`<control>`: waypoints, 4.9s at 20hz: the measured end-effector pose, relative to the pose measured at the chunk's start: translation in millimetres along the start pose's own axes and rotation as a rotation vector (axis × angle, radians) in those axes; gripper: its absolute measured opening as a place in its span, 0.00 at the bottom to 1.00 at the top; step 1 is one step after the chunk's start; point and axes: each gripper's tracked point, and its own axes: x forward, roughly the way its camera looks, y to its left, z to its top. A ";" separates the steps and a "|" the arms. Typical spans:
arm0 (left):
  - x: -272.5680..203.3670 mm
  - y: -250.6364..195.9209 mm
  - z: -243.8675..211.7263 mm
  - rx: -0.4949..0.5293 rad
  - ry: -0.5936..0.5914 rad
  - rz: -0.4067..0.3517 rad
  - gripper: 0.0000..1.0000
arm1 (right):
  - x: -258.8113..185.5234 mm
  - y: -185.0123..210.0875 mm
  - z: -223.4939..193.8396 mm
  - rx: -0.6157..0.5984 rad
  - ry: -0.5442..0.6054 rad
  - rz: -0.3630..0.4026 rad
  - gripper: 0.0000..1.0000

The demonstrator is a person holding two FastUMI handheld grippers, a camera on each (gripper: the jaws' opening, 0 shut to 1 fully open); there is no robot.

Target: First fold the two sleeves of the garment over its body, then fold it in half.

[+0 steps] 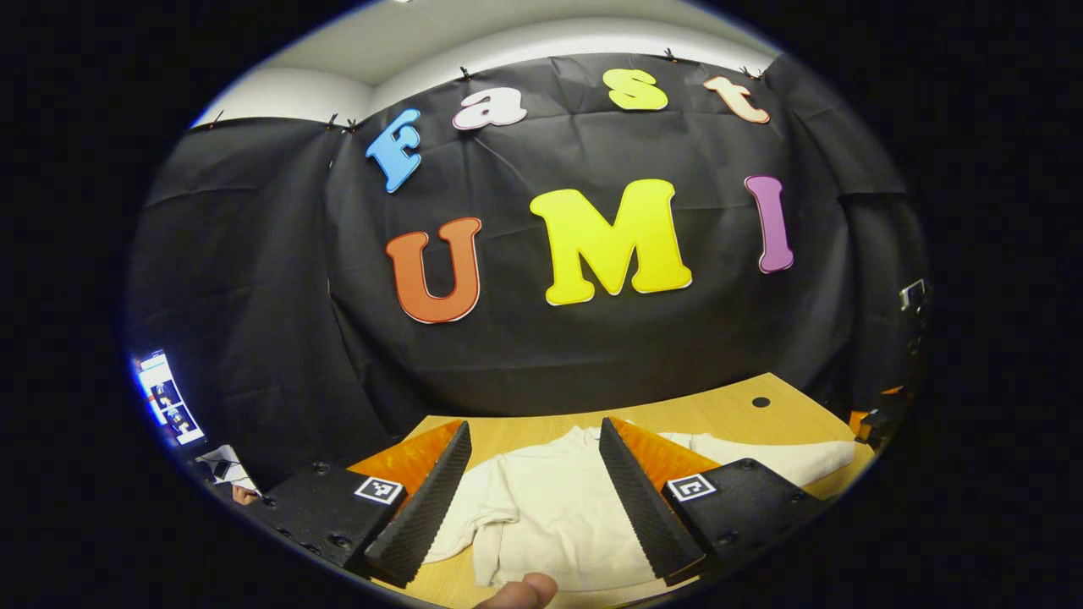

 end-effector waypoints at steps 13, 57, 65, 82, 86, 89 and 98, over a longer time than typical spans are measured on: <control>-26.4 3.7 4.5 -0.042 -0.010 0.083 0.99 | 87.9 -54.0 -120.0 0.325 0.581 -0.152 0.92; 19.0 164.7 -89.3 -0.088 0.067 -0.071 1.00 | -34.7 362.9 117.4 -0.104 0.329 0.430 0.01; 47.7 193.5 -115.6 -0.112 0.094 -0.104 1.00 | -69.2 544.1 77.7 -0.250 0.327 0.609 0.01; 27.7 206.2 -186.3 -0.039 0.161 -0.128 0.99 | -49.5 678.8 -47.7 -0.539 0.374 0.642 0.09; 15.1 209.2 -177.4 0.006 0.175 -0.094 0.99 | -62.9 649.3 -26.4 -0.503 0.357 0.638 0.21; 11.0 211.0 -166.5 0.033 0.159 -0.074 0.99 | -81.8 613.9 -0.1 -0.442 0.332 0.674 0.60; -4.2 212.4 -178.3 -0.079 0.263 0.066 0.99 | -125.5 428.2 37.2 -0.388 0.225 0.633 0.99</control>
